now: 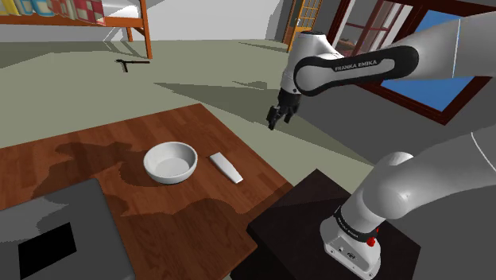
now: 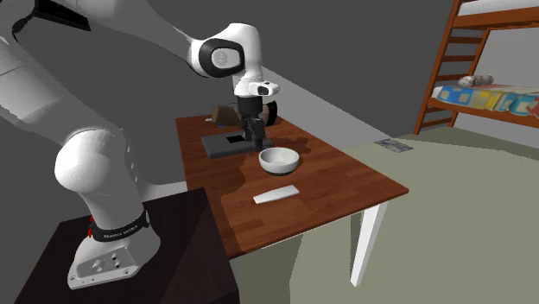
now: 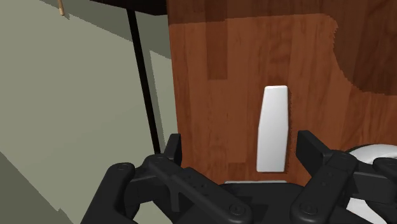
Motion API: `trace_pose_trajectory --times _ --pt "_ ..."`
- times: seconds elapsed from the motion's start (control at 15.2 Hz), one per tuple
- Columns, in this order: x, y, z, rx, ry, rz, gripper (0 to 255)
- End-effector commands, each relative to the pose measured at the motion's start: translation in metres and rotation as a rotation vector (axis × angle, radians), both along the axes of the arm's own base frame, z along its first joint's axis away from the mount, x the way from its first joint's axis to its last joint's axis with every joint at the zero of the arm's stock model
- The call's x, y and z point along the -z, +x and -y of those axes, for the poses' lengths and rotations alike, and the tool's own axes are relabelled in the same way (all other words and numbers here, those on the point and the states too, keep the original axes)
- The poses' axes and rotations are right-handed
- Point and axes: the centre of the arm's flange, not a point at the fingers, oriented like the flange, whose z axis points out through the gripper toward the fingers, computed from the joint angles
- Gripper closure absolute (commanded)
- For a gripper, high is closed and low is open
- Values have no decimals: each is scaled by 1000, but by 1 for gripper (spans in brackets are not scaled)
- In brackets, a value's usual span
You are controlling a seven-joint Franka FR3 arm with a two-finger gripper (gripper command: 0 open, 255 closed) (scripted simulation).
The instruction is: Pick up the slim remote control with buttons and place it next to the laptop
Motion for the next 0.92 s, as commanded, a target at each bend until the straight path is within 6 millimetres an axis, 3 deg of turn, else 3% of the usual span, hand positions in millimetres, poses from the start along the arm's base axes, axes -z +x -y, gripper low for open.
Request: trace_pose_trajectory --times 0.0,0.86 --pt "23 14 -4 0 4 0 0" --pt "167 90 -59 -5 26 -17 0"
